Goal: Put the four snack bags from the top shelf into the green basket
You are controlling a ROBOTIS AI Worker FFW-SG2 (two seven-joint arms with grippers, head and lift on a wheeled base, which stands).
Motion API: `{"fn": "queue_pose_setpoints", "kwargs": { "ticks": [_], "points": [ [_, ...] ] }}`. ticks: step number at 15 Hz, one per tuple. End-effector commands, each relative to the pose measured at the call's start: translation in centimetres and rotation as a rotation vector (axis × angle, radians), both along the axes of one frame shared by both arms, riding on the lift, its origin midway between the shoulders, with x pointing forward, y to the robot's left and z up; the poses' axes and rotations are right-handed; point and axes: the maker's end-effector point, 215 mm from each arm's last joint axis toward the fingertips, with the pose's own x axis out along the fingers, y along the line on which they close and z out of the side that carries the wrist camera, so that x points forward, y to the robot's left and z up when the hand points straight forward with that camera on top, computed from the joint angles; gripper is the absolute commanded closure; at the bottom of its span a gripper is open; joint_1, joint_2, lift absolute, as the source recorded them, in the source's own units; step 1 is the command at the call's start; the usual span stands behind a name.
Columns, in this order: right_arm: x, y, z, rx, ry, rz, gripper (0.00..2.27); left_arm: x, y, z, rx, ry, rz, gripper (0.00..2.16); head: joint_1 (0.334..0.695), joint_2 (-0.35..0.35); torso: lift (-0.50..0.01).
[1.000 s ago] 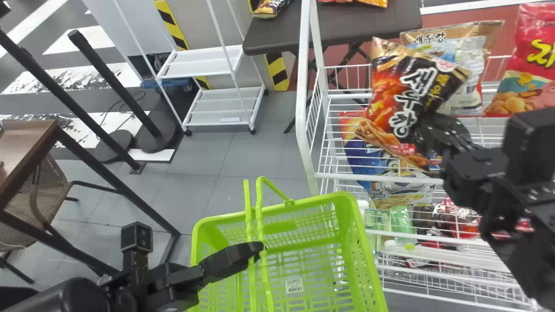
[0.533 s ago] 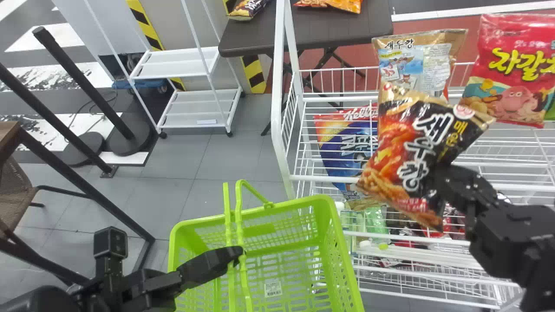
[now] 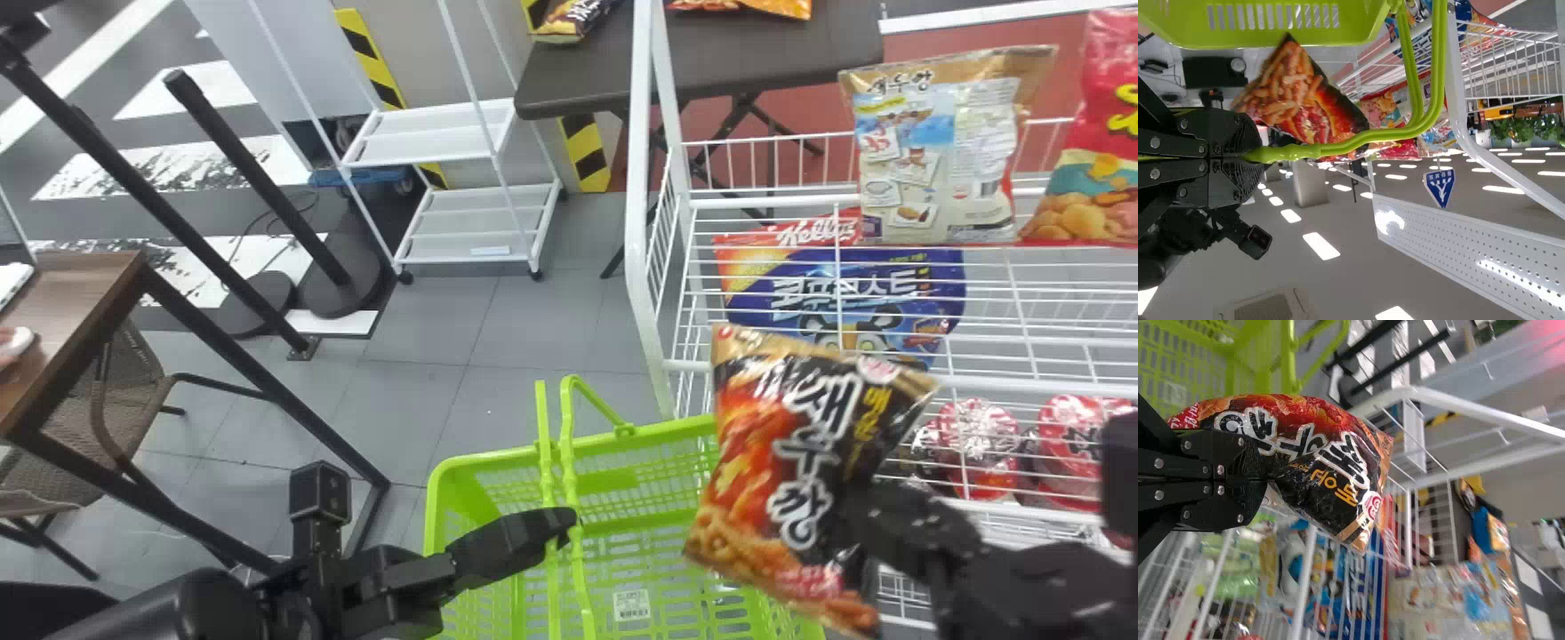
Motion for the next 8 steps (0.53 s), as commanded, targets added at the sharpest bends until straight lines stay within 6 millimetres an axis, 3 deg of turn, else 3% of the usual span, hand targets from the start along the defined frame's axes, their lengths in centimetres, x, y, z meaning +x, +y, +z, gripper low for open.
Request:
{"fn": "queue_pose_setpoints", "kwargs": {
  "ticks": [1, 4, 8],
  "points": [
    [-2.1, 3.0, -1.8, -0.007, 0.069, 0.084, 2.25, -0.1, -0.3, 0.2, -0.016, -0.001, -0.008, 2.14, 0.695, 0.350, 0.000],
    [-2.9, 6.7, -5.2, -0.044, 0.130, 0.175, 2.25, 0.0, -0.8, 0.4, -0.017, -0.008, -0.018, 2.14, 0.695, 0.350, 0.000],
    [-0.8, 13.8, -8.2, -0.124, 0.102, 0.298, 2.25, -0.1, -0.8, 0.5, -0.016, -0.011, -0.021, 2.14, 0.695, 0.350, 0.000]
  ]
}}
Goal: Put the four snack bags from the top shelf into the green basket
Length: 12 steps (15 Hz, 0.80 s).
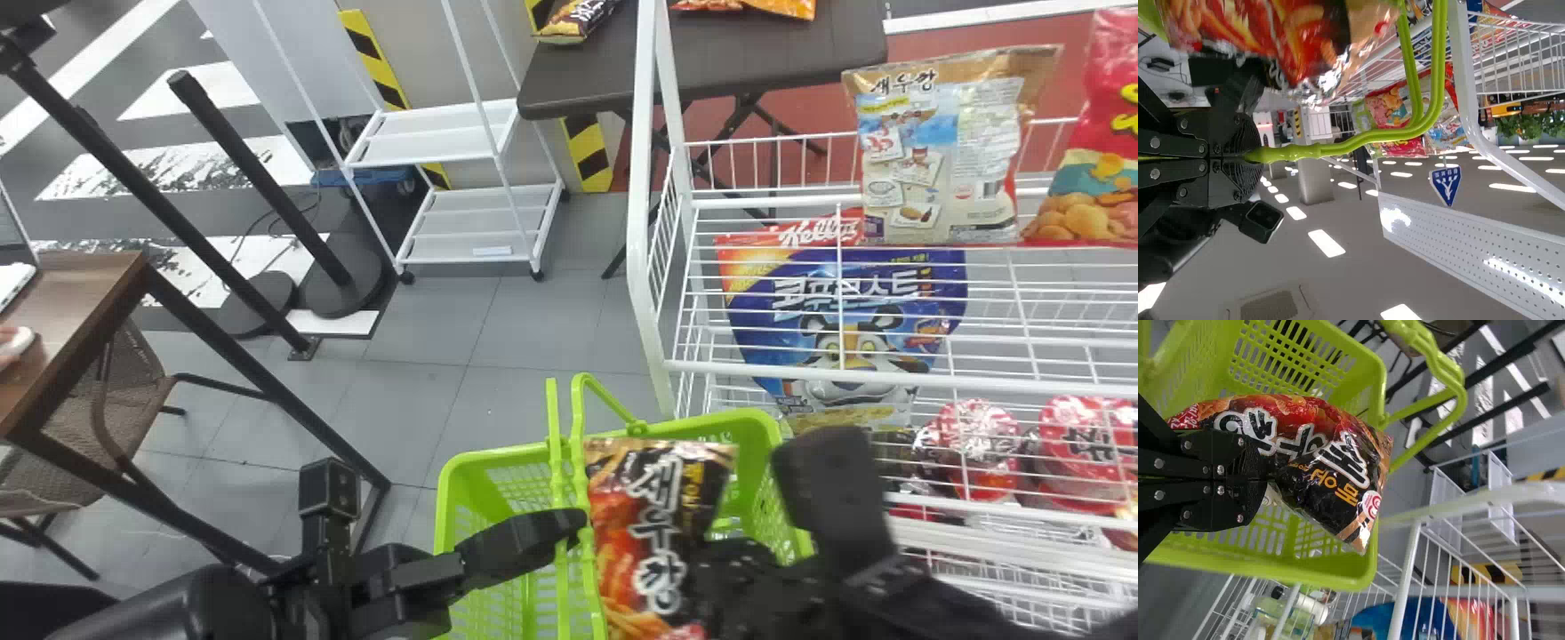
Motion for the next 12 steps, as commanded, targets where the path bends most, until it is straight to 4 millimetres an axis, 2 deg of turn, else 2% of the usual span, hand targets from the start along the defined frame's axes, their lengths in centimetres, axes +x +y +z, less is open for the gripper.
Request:
{"fn": "queue_pose_setpoints", "kwargs": {
  "ticks": [1, 3, 4, 5, 6, 7, 9, 11, 12],
  "points": [
    [1.6, 5.0, -0.7, 0.004, -0.017, 0.060, 2.25, -0.2, 0.0, 0.3, -0.012, -0.002, -0.001, 2.14, 0.695, 0.350, 0.000],
    [1.6, 6.2, -3.8, -0.061, 0.001, 0.122, 2.25, -0.2, 0.0, 0.3, -0.012, -0.002, -0.002, 2.14, 0.695, 0.350, 0.000],
    [1.8, 6.0, -5.6, -0.107, 0.011, 0.141, 2.14, -0.2, -0.1, 0.3, -0.012, -0.004, -0.002, 2.14, 0.695, 0.350, 0.000],
    [1.7, 5.8, -6.9, -0.124, 0.034, 0.149, 1.58, -0.2, -0.1, 0.3, -0.014, -0.004, -0.002, 2.14, 0.695, 0.350, 0.000],
    [1.6, 5.7, -7.5, -0.133, 0.042, 0.153, 0.59, -0.2, -0.1, 0.3, -0.014, -0.002, -0.001, 2.14, 0.695, 0.350, 0.000],
    [1.4, 5.8, -7.5, -0.130, 0.047, 0.154, 0.00, -0.2, 0.0, 0.3, -0.014, -0.003, 0.000, 2.14, 0.695, 0.350, 0.000],
    [1.5, 6.1, -5.9, -0.074, 0.040, 0.127, 0.00, -0.1, 0.1, 0.3, -0.013, -0.004, 0.002, 2.14, 0.695, 0.350, 0.000],
    [3.4, 4.6, -1.6, 0.019, 0.003, 0.049, 0.04, -0.1, -0.1, 0.3, -0.014, -0.004, -0.001, 2.14, 0.695, 0.350, 0.000],
    [4.9, 3.2, 1.6, 0.091, -0.020, -0.008, 0.05, -0.1, 0.0, 0.2, -0.015, -0.001, 0.002, 2.14, 0.695, 0.350, 0.000]
  ]
}}
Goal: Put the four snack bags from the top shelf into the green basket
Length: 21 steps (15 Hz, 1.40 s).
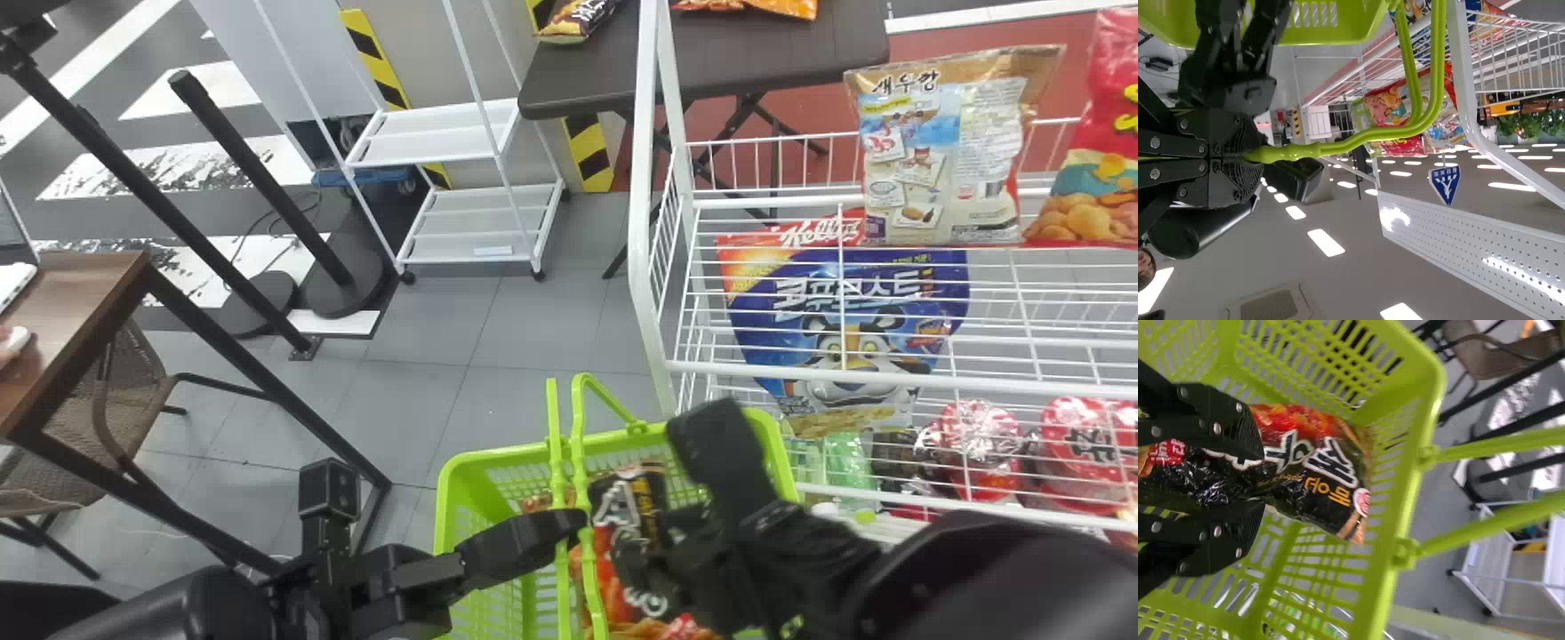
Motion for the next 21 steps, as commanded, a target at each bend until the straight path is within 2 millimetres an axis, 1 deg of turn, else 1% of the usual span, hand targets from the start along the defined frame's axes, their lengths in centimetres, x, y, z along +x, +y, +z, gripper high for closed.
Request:
{"fn": "queue_pose_setpoints", "kwargs": {
  "ticks": [1, 2, 4, 5, 6, 7, 8, 9, 10, 11, 13, 15, 16, 19, 21],
  "points": [
    [3.4, -4.6, 6.2, 0.124, -0.053, -0.140, 0.05, -0.1, 0.0, 0.1, -0.013, 0.002, -0.001, 2.14, 0.695, 0.350, 0.000],
    [4.7, -7.9, 7.4, 0.120, -0.079, -0.196, 0.05, -0.1, 0.0, 0.1, -0.013, 0.004, 0.000, 2.14, 0.695, 0.350, 0.000],
    [7.5, -15.5, 9.4, 0.098, -0.134, -0.338, 0.05, -0.1, 0.0, 0.1, -0.013, 0.004, 0.000, 2.14, 0.695, 0.350, 0.000],
    [8.9, -18.6, 10.1, 0.088, -0.162, -0.400, 0.05, -0.1, 0.0, 0.1, -0.013, 0.004, 0.000, 2.14, 0.695, 0.350, 0.000],
    [10.7, -21.6, 11.1, 0.080, -0.211, -0.464, 0.05, -0.1, 0.0, 0.0, -0.014, 0.005, 0.000, 2.14, 0.695, 0.350, 0.000],
    [12.6, -23.9, 11.8, 0.065, -0.271, -0.513, 0.05, -0.2, 0.0, 0.0, -0.015, 0.007, -0.001, 2.14, 0.695, 0.350, 0.000],
    [14.3, -25.4, 12.0, 0.048, -0.318, -0.544, 0.05, -0.2, -0.1, 0.0, -0.016, 0.007, -0.001, 2.14, 0.695, 0.298, 0.000],
    [16.9, -26.7, 12.6, 0.034, -0.392, -0.575, 0.05, -0.2, 0.0, -0.1, -0.015, 0.009, 0.000, 2.14, 0.695, 0.253, 0.000],
    [19.1, -27.5, 12.5, 0.031, -0.426, -0.591, 0.05, -0.2, -0.1, -0.2, -0.018, 0.011, 0.001, 2.14, 0.695, 0.221, 0.000],
    [20.8, -27.8, 12.3, 0.031, -0.449, -0.600, 0.06, -0.3, 0.0, -0.3, -0.019, 0.015, 0.002, 2.14, 0.695, 0.172, 0.000],
    [23.8, -28.2, 11.7, 0.032, -0.491, -0.613, 0.06, -0.5, -0.1, -0.5, -0.022, 0.023, 0.005, 2.14, 0.695, 0.141, 0.000],
    [26.3, -28.1, 11.4, 0.040, -0.530, -0.620, 0.07, -0.6, 0.1, -0.6, -0.023, 0.028, 0.009, 2.14, 0.695, 0.122, 0.000],
    [27.6, -27.7, 11.3, 0.044, -0.557, -0.614, 0.07, -0.7, 0.1, -0.8, -0.026, 0.033, 0.011, 2.14, 0.695, 0.121, 0.000],
    [30.6, -26.5, 10.1, 0.036, -0.588, -0.603, 0.07, -0.7, 0.1, -0.9, -0.029, 0.038, 0.013, 2.14, 0.695, 0.123, 0.000],
    [32.1, -25.5, 8.7, 0.019, -0.569, -0.587, 0.11, -0.7, 0.2, -1.0, -0.030, 0.040, 0.013, 2.14, 0.695, 0.132, 0.000]
  ]
}}
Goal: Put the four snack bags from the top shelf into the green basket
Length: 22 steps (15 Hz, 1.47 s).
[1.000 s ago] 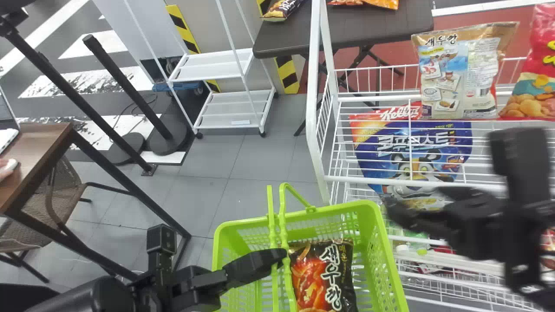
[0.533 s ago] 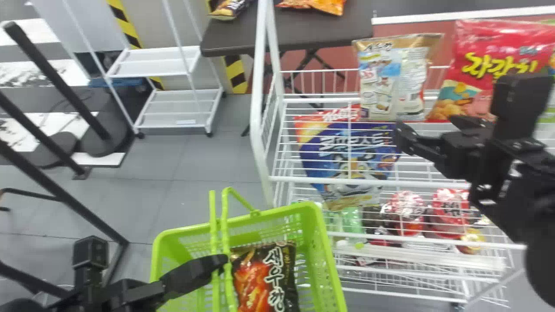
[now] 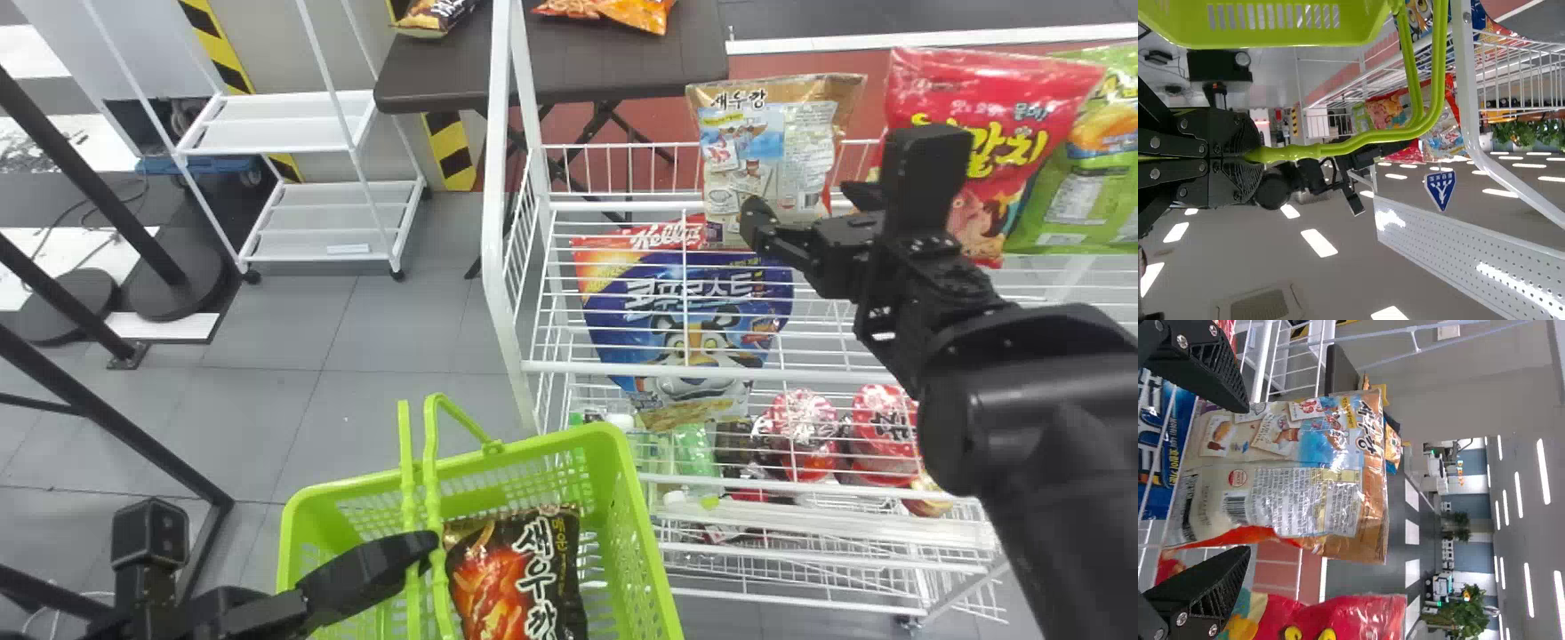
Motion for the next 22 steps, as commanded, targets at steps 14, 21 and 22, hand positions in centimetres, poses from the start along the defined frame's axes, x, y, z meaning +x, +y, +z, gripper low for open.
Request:
{"fn": "queue_pose_setpoints", "kwargs": {
  "ticks": [14, 21, 22],
  "points": [
    [-0.1, 1.7, 0.5, -0.003, -0.001, 0.032, 2.25, -0.4, 0.5, -0.2, -0.011, 0.016, 0.007, 2.14, 0.695, 0.164, 0.000],
    [-11.5, 0.3, 6.9, 0.122, -0.047, 0.048, 2.25, 0.0, 0.6, 0.0, -0.012, 0.005, 0.013, 2.14, 0.695, 0.156, 0.000],
    [-13.8, 1.0, 7.1, 0.138, -0.037, 0.070, 2.25, 0.1, 0.5, 0.1, -0.012, 0.002, 0.011, 2.14, 0.695, 0.159, 0.000]
  ]
}}
